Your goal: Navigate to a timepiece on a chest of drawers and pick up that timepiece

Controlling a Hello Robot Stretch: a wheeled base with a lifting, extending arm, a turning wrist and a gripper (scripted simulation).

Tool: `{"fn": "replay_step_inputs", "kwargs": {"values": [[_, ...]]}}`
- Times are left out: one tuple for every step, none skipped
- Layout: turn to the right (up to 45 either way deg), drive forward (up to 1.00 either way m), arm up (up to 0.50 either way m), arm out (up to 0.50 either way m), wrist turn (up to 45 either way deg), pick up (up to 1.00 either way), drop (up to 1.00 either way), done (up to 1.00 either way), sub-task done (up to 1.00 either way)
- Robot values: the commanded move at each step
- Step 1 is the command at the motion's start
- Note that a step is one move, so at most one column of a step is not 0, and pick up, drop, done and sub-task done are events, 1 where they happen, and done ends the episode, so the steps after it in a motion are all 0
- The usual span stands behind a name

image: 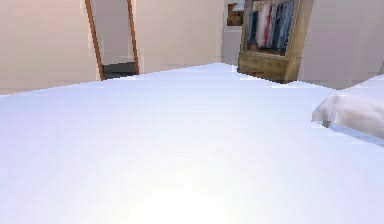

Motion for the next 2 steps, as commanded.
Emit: {"fn": "replay_step_inputs", "kwargs": {"values": [[0.0, 0.00, 0.10, 0.00, 0.0, 0.00, 0.00, 0.00, 0.00], [0.0, 0.00, 0.00, 0.00, 0.0, 0.00, 0.00, 1.00, 0.00]]}}
